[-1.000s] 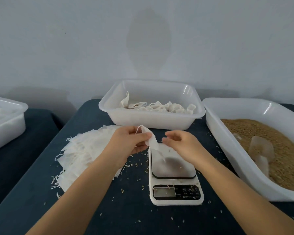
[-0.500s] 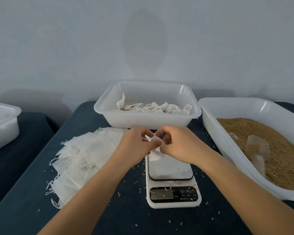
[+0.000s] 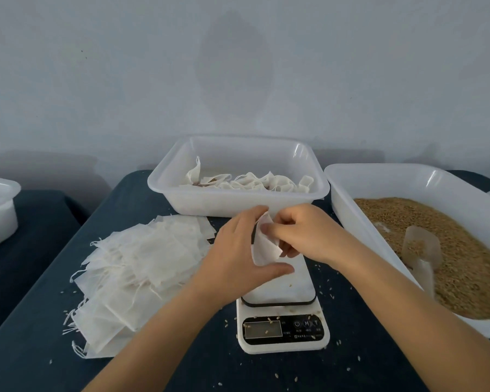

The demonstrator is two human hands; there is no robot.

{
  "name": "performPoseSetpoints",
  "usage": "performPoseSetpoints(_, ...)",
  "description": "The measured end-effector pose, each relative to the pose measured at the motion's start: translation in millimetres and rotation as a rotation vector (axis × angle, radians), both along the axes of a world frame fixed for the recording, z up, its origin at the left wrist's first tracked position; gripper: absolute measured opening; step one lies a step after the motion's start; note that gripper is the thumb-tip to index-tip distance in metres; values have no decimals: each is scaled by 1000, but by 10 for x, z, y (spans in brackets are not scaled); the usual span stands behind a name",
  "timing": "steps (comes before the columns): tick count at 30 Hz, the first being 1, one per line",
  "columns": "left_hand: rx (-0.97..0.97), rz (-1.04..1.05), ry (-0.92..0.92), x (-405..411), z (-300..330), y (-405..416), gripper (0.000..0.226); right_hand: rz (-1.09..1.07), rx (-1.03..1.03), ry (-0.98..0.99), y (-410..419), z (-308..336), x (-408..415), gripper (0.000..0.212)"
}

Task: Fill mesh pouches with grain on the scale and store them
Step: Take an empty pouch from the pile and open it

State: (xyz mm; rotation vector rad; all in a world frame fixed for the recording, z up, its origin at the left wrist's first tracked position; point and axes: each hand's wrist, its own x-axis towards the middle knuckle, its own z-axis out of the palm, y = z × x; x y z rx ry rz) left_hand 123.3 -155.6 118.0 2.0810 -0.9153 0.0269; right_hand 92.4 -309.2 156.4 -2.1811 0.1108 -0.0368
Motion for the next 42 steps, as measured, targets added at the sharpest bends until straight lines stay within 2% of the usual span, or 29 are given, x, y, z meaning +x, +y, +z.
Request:
performPoseSetpoints(5, -143, 2, 140, -12, -119, -80, 72, 14, -99, 41, -51, 22, -19, 20)
performPoseSetpoints(11, -207, -13, 165, -76, -169, -125, 68, 34, -339, 50, -84, 45, -24, 29)
performPoseSetpoints(14, -239, 26, 124, -90, -178, -162, 52, 8, -404, 61, -41, 50, -1, 39)
performPoseSetpoints(16, -264, 44, 117, -98, -182, -173, 46, 7, -448, 71, -26, 66, 15, 37)
performPoseSetpoints(24, -239, 39, 116, -80, -212, -150, 44, 130, -355, 292, -53, 192, 21, 12)
performPoseSetpoints(30, -215, 29, 131, -56, -218, -155, 47, 127, -184, 349, -105, 210, 15, 18)
performPoseSetpoints(36, -224, -6, 101, -81, -209, -184, 50, 82, -401, 231, -122, 270, 19, 22)
performPoseSetpoints(38, -241, 14, 89, -77, -221, -191, 47, 85, -467, 211, -114, 274, 24, 17)
performPoseSetpoints(40, -227, 50, 73, -67, -239, -188, 46, 85, -483, 194, -100, 273, 26, 18)
performPoseSetpoints(42, -191, 66, 63, -67, -262, -183, 59, 56, -459, 180, -90, 263, 26, 17)
